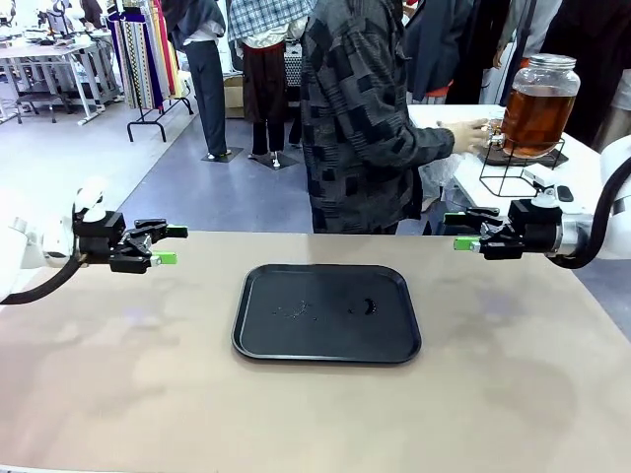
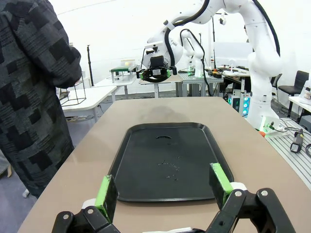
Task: Pour the drink into the iced cup.
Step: Open the gripper to release the iced cup you were holding.
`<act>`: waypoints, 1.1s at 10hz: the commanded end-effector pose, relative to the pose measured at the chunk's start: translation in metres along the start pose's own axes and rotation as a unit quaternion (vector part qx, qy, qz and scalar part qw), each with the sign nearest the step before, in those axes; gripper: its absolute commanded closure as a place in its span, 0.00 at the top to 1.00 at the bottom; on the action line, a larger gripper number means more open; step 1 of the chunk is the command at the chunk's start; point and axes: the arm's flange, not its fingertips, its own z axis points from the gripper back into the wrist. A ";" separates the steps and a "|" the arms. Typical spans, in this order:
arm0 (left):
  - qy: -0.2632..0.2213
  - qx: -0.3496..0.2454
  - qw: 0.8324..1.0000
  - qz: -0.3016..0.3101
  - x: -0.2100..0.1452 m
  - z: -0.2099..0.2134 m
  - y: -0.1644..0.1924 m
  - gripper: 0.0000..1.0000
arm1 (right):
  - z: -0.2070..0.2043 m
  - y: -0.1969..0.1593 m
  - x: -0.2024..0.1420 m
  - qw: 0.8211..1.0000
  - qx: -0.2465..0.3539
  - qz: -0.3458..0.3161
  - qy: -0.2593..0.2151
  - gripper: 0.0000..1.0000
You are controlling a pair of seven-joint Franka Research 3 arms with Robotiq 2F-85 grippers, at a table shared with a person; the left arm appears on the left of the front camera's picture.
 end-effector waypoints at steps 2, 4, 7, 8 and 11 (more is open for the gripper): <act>0.001 0.001 1.000 0.004 0.002 0.000 0.000 1.00 | 0.000 0.001 0.003 1.000 0.003 0.002 -0.004 1.00; 0.001 0.001 1.000 0.004 0.002 0.000 0.000 1.00 | 0.000 0.001 0.003 1.000 0.003 0.002 -0.004 1.00; 0.001 0.001 1.000 0.004 0.002 0.000 0.000 1.00 | 0.000 0.001 0.003 1.000 0.003 0.002 -0.004 1.00; 0.001 0.001 1.000 0.004 0.002 0.000 0.000 1.00 | 0.000 0.001 0.003 1.000 0.003 0.002 -0.004 1.00; 0.001 0.001 1.000 0.004 0.002 0.000 0.000 1.00 | 0.000 0.001 0.003 1.000 0.003 0.002 -0.004 1.00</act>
